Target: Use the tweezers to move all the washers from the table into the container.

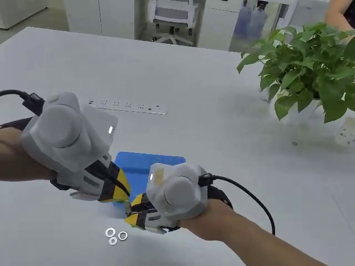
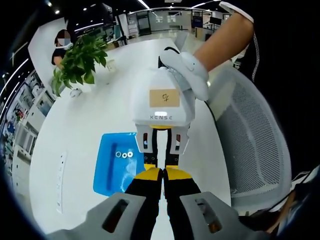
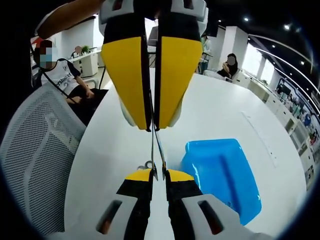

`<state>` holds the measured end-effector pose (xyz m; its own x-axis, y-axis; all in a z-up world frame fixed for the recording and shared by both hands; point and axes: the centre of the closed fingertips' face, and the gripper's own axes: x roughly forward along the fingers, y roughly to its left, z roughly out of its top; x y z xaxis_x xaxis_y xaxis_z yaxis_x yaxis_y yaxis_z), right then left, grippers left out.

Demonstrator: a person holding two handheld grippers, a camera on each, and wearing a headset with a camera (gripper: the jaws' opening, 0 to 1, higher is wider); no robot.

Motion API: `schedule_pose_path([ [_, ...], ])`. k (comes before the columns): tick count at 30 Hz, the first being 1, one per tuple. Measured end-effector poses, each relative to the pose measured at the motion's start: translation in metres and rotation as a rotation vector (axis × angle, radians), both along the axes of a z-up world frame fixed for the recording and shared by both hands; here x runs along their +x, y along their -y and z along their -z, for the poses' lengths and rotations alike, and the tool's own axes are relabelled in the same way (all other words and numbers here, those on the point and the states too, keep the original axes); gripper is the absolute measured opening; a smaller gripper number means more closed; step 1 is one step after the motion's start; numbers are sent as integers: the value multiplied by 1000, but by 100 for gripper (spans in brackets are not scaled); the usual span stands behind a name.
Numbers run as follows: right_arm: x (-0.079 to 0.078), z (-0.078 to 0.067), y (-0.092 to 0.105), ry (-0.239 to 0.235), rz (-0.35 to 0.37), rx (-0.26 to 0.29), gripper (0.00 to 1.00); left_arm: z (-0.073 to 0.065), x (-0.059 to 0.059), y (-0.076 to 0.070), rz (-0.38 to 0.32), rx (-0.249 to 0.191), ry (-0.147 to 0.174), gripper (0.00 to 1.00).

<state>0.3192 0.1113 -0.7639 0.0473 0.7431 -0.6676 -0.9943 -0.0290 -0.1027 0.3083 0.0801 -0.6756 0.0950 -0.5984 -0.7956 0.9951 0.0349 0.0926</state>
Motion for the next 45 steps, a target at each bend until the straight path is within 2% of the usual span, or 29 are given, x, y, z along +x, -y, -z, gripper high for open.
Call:
schedule_pose_path([
  [12, -13, 14, -9, -36, -21, -3, 12, 15, -10, -9, -22, 8, -37, 6],
  [33, -24, 35, -9, -82, -33, -20, 12, 36, -15, -13, -44, 4, -94, 6],
  [45, -23, 39, -10, -89, -38, -21, 10, 36, -13, -15, -56, -4, -102, 6],
])
